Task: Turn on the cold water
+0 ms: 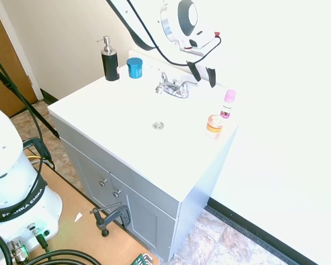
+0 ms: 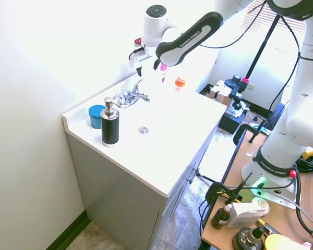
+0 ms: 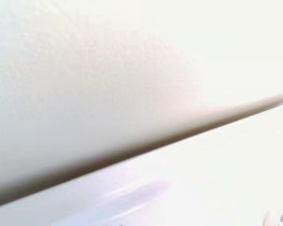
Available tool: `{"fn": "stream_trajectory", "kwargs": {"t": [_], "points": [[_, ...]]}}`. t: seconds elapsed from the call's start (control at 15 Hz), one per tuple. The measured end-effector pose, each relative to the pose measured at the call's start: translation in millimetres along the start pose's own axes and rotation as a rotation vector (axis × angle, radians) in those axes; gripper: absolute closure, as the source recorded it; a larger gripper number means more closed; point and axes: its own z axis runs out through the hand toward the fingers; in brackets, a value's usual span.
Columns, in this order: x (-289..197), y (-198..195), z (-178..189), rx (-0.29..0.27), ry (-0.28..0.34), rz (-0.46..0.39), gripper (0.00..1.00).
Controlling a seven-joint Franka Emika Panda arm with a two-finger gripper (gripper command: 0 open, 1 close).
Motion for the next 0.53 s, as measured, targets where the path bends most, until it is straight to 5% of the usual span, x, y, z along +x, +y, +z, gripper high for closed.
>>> {"fn": "stream_trajectory", "kwargs": {"t": [0.53], "points": [[-1,7,-2,-0.098,-0.178,-0.091,0.0]]}}
